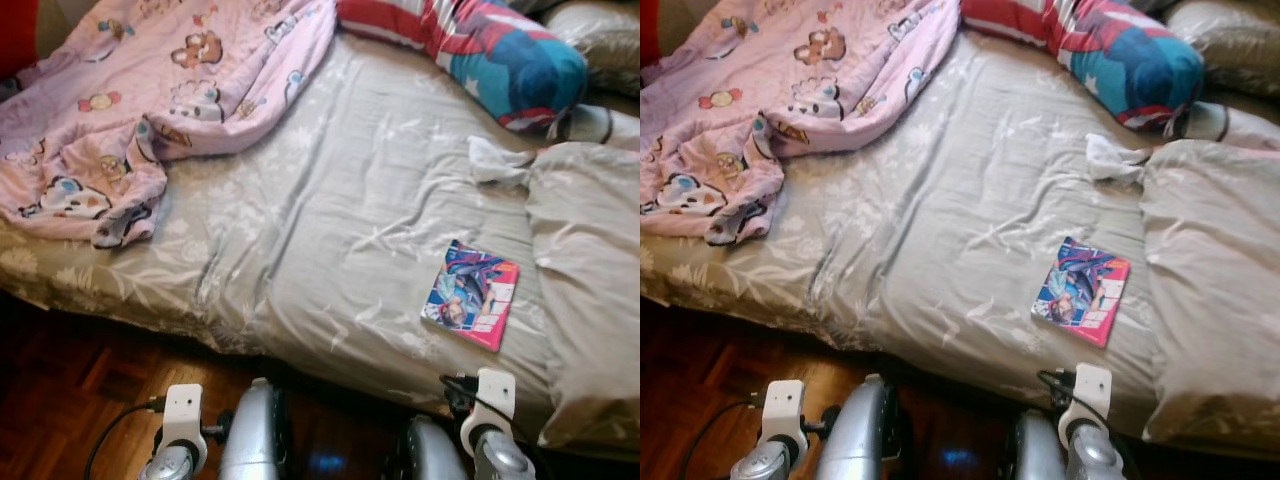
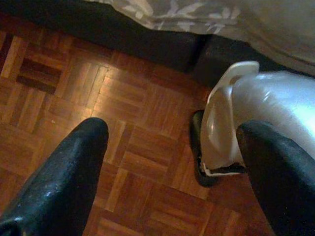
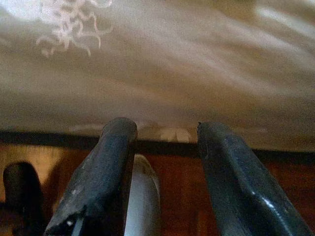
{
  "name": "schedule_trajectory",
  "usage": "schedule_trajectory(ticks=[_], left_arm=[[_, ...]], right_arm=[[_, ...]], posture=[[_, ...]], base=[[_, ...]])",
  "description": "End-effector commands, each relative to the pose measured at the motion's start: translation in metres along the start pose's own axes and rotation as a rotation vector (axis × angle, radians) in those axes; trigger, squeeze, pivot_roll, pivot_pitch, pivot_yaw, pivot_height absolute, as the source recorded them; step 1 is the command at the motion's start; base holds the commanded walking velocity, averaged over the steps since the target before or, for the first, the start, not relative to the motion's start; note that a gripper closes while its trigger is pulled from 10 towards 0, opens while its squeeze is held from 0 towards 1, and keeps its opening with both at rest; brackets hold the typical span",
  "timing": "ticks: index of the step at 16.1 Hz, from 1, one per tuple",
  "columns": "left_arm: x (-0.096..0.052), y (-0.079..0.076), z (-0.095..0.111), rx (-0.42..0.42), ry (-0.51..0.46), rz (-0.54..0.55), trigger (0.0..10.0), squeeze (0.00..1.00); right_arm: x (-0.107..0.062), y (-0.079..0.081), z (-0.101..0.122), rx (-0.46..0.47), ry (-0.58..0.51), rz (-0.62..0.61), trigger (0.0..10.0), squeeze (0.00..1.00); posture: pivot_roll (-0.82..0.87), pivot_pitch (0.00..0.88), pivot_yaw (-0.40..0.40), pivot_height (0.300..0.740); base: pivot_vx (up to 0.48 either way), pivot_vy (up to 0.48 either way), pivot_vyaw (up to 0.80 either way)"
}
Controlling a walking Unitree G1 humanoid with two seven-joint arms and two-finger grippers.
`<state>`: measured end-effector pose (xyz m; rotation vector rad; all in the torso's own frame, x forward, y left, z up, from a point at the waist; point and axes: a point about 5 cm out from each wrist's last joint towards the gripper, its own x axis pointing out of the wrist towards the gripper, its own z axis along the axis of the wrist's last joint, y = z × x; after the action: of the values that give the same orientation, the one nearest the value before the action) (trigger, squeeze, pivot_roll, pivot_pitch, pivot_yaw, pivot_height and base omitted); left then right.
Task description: Clean up the room
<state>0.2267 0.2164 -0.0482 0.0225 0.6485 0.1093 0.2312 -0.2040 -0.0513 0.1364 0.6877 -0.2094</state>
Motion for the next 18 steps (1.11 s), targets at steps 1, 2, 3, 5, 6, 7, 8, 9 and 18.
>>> schedule_trajectory(ticks=[1,2,3,5,6,7,8,9,18], left_arm=[[-0.004,0.001,-0.013,-0.005,0.052,0.004,10.0,0.0],[-0.004,0.001,-0.013,-0.006,0.054,0.005,10.0,0.0],[-0.004,0.001,-0.014,-0.007,0.056,0.006,10.0,0.0],[-0.005,0.0,-0.016,-0.01,0.063,0.006,10.0,0.0],[-0.005,0.0,-0.016,-0.013,0.065,0.005,10.0,0.0],[-0.005,-0.001,-0.016,-0.014,0.066,0.005,10.0,0.0],[-0.005,-0.002,-0.017,-0.015,0.067,0.004,10.0,0.0],[-0.005,-0.003,-0.019,-0.014,0.076,0.005,10.0,0.0],[-0.008,-0.003,-0.027,-0.018,0.11,0.018,10.0,0.0]], right_arm=[[-0.006,-0.003,-0.024,-0.013,0.095,-0.008,10.0,0.0],[-0.009,-0.001,-0.031,-0.035,0.121,0.014,10.0,0.0],[-0.009,0.0,-0.034,-0.045,0.131,0.017,10.0,0.0],[-0.012,0.0,-0.04,-0.058,0.15,0.027,10.0,0.0],[-0.013,-0.001,-0.042,-0.07,0.158,0.026,10.0,0.0],[-0.013,-0.002,-0.042,-0.071,0.161,0.024,10.0,0.0],[-0.013,-0.003,-0.043,-0.072,0.165,0.021,10.0,0.0],[-0.014,-0.005,-0.045,-0.085,0.172,0.022,10.0,0.0],[-0.019,0.007,-0.059,-0.154,0.201,0.1,10.0,0.0]], posture=[[0.15,0.226,-0.002,0.688],[0.15,0.225,-0.003,0.703],[0.15,0.224,-0.003,0.713],[0.15,0.219,-0.007,0.738],[0.14,0.217,-0.01,0.74],[0.14,0.215,-0.013,0.74],[0.14,0.214,-0.014,0.74],[0.15,0.211,-0.016,0.74],[0.15,0.176,-0.009,0.74]], base=[[0.0,0.0,0.0],[0.0,0.0,0.0],[0.0,0.0,0.0],[0.0,0.0,0.0],[0.0,0.0,0.0],[0.0,0.0,0.0],[0.0,0.0,0.0],[0.0,0.0,0.0],[0.0,0.0,0.0]])
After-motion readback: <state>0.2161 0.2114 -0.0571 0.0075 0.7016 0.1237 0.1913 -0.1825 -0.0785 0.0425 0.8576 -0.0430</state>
